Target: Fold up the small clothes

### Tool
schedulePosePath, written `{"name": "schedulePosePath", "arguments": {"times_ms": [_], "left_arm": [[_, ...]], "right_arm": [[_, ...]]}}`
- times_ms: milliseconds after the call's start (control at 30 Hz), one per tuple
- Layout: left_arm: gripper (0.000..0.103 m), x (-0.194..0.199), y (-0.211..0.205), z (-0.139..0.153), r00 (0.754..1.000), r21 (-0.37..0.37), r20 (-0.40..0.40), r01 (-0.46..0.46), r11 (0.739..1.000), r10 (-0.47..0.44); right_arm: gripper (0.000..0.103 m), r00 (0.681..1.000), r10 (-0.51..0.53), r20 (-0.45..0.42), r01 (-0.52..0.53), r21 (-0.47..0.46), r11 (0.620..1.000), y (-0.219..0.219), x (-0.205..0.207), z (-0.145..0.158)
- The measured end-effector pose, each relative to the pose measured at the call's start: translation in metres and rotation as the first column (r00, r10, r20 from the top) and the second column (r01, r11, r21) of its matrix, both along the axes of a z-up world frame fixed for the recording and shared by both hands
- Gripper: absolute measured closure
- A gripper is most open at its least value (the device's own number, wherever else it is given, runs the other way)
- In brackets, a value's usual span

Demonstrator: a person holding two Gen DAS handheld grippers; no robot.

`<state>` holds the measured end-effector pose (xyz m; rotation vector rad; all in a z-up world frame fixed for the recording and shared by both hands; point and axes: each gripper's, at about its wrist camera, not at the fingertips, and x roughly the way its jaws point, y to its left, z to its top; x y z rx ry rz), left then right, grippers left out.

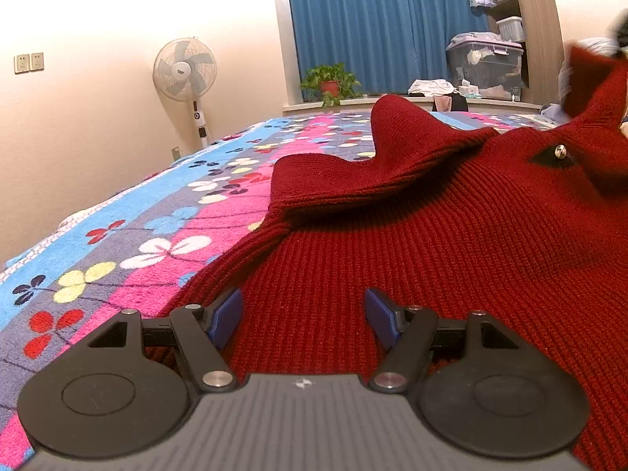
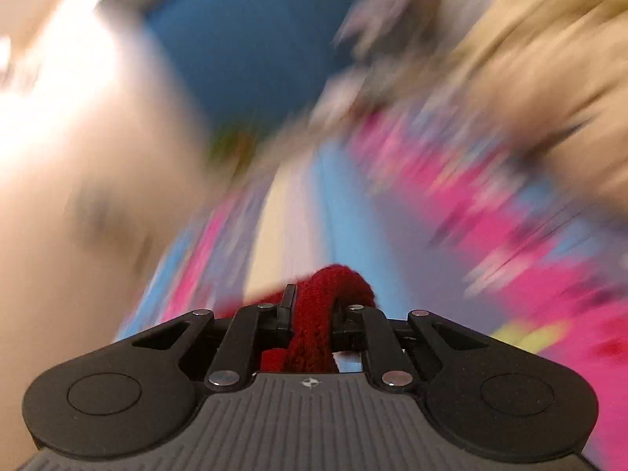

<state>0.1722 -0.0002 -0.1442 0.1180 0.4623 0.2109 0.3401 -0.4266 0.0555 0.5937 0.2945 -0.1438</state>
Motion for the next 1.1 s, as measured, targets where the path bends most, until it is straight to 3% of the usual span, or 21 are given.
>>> {"name": "schedulePosePath", "arguments": {"times_ms": [67,133,200,267,333,400,533,600,667,733,800,900,967,1067,1100], "left_arm": [[0.028,0.000,-0.001,0.000,1.000,0.005,0.002,0.000,1.000,0.000],[0.028,0.000,-0.001,0.001,1.000,0.007,0.001,-0.001,1.000,0.001],[0.028,0.000,-0.002,0.001,1.000,0.006,0.000,0.000,1.000,0.000],[0.028,-0.001,-0.003,0.001,1.000,0.009,-0.001,-0.001,1.000,0.001],[0.028,-0.001,-0.004,0.001,1.000,0.010,-0.001,-0.001,1.000,0.001],[0.028,0.000,-0.004,0.001,1.000,0.012,-0.002,-0.001,1.000,0.001],[0.028,0.000,-0.005,0.001,1.000,0.013,-0.002,-0.002,1.000,0.002],[0.028,0.000,-0.005,0.001,1.000,0.012,-0.002,-0.002,1.000,0.002],[0.028,0.000,-0.005,0.001,1.000,0.014,-0.003,-0.002,1.000,0.002],[0.028,0.000,-0.005,0.001,1.000,0.013,-0.003,-0.002,1.000,0.002],[0.028,0.000,-0.005,0.001,1.000,0.017,-0.004,-0.002,1.000,0.002],[0.028,0.001,-0.006,0.002,1.000,0.021,-0.011,-0.002,1.000,0.002],[0.028,0.002,-0.005,0.003,1.000,0.015,-0.020,-0.001,1.000,0.001],[0.028,0.004,-0.001,0.005,0.999,-0.005,-0.037,0.004,1.000,-0.004],[0.028,0.005,0.000,0.006,0.999,-0.012,-0.042,0.005,1.000,-0.005]], "right_arm": [[0.087,0.982,-0.175,-0.071,0.175,-0.010,0.985,-0.022,-0.037,-0.026],[0.082,0.942,-0.268,-0.204,0.275,0.009,0.961,-0.045,-0.056,-0.066],[0.078,0.889,-0.301,-0.345,0.352,0.095,0.931,-0.072,-0.069,-0.108],[0.077,0.861,-0.300,-0.410,0.415,0.226,0.881,-0.102,-0.081,-0.140],[0.079,0.886,-0.291,-0.362,0.412,0.324,0.851,-0.126,-0.090,-0.153],[0.078,0.893,-0.292,-0.343,0.414,0.367,0.833,-0.143,-0.091,-0.158],[0.076,0.877,-0.351,-0.327,0.467,0.417,0.780,-0.174,-0.093,-0.166],[0.077,0.884,-0.331,-0.330,0.453,0.433,0.779,-0.190,-0.090,-0.170],[0.092,0.879,-0.342,-0.331,0.455,0.372,0.809,-0.198,-0.090,-0.162],[0.093,0.875,-0.397,-0.277,0.469,0.286,0.836,-0.201,-0.096,-0.143],[0.094,0.854,-0.471,-0.224,0.516,0.240,0.822,-0.206,-0.107,-0.128],[0.092,0.751,-0.544,-0.375,0.637,0.195,0.746,-0.221,-0.107,-0.139],[0.090,0.731,-0.512,-0.451,0.623,0.135,0.770,-0.214,-0.102,-0.141],[0.084,0.718,-0.570,-0.398,0.606,-0.045,0.794,-0.181,-0.107,-0.111],[0.077,0.725,-0.573,-0.383,0.594,-0.075,0.801,-0.169,-0.109,-0.100]]}}
